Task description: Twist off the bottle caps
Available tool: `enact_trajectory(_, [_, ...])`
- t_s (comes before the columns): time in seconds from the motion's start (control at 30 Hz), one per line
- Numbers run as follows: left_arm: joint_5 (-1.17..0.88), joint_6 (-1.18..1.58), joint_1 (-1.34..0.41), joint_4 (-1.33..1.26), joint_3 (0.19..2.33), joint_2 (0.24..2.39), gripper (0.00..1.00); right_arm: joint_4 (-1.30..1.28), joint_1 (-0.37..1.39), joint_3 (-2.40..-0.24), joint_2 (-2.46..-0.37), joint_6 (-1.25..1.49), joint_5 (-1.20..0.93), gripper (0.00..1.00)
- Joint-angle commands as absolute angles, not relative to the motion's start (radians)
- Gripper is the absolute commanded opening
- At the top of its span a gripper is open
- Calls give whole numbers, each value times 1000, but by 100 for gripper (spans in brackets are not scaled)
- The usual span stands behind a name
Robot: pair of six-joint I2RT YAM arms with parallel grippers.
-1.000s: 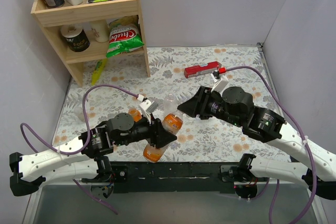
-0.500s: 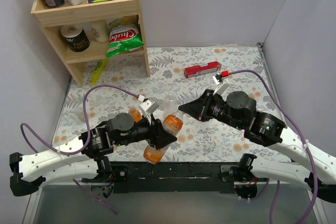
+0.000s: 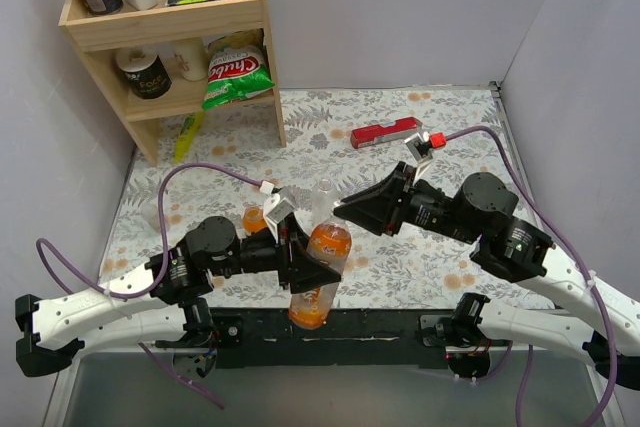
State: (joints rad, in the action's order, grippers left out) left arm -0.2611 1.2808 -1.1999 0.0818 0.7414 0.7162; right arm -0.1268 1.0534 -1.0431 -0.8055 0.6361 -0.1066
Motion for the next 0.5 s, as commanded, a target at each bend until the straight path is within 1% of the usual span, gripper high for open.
enact_trajectory(0.0, [-385, 1318, -1203, -35, 781, 701, 27, -17, 1054, -1089, -815, 453, -320, 1])
enact_trajectory(0.1, [-411, 1321, -1203, -43, 782, 704, 26, 27, 1054, -1085, -813, 419, -406, 1])
enact_trajectory(0.27, [-436, 1330, -1201, -49, 781, 713, 21, 49, 1054, -1101, -822, 402, -479, 1])
enact_trajectory(0.37, [-378, 1306, -1201, -5, 785, 713, 20, 2, 1054, -1114, -821, 406, -419, 1])
enact_trajectory(0.4, [-344, 1292, -1201, 68, 795, 715, 19, -26, 1054, -1121, -819, 410, -361, 1])
enact_trajectory(0.47, [-283, 1247, -1201, 138, 801, 716, 19, -70, 1054, -1126, -802, 426, -281, 21])
